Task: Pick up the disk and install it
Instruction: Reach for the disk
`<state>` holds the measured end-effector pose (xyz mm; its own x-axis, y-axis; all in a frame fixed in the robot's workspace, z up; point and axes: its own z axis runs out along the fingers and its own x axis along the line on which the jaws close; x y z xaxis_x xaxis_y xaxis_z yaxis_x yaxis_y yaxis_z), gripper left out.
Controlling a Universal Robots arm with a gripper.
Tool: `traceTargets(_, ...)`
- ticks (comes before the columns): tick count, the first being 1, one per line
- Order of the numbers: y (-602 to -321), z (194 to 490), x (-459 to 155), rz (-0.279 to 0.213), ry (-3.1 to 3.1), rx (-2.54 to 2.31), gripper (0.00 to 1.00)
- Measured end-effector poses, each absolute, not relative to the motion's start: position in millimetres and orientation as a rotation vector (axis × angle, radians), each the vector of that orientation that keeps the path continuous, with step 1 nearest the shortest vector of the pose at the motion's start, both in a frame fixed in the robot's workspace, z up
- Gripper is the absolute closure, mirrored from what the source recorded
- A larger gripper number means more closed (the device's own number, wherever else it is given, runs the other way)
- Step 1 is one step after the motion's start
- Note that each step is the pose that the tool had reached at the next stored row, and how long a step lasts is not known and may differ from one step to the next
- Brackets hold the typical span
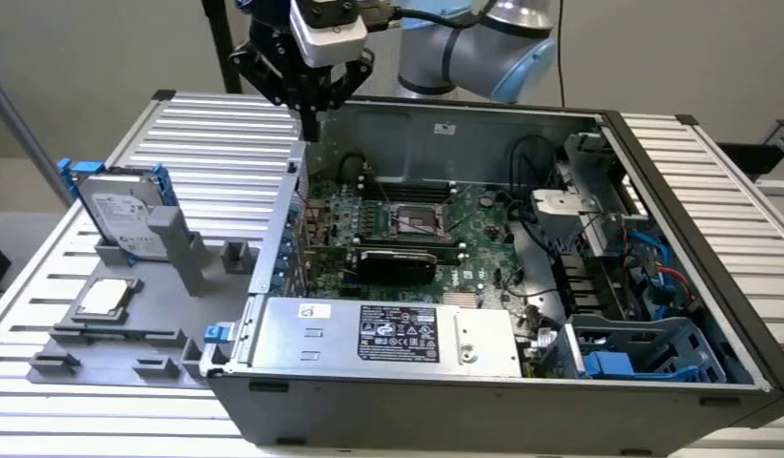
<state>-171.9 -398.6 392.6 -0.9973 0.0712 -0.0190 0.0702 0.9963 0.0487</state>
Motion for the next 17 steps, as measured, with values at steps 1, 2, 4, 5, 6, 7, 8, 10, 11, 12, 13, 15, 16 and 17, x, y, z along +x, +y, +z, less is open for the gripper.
traceTargets(1,-399,393,-177,0.075,3.118,0.110,1.00)
traceTargets(2,-399,393,-181,0.075,3.118,0.110,1.00)
traceTargets(4,-398,393,-190,0.075,3.118,0.111,1.00)
traceTargets(5,-398,392,-195,0.075,3.118,0.110,1.00)
traceTargets(6,-398,392,-199,0.075,3.118,0.110,1.00)
traceTargets(7,-398,392,-204,0.075,3.118,0.110,1.00)
traceTargets(8,-398,392,-208,0.075,3.118,0.110,1.00)
traceTargets(10,-398,392,-217,0.075,3.118,0.110,1.00)
traceTargets(11,-397,392,-222,0.075,3.118,0.110,1.00)
traceTargets(12,-397,392,-227,0.075,3.118,0.110,1.00)
traceTargets(13,-397,392,-231,0.075,3.118,0.110,1.00)
traceTargets(15,-396,392,-240,0.075,3.118,0.110,1.00)
traceTargets(16,-396,392,-245,0.075,3.118,0.111,1.00)
traceTargets(17,-396,392,-249,0.075,3.118,0.110,1.00)
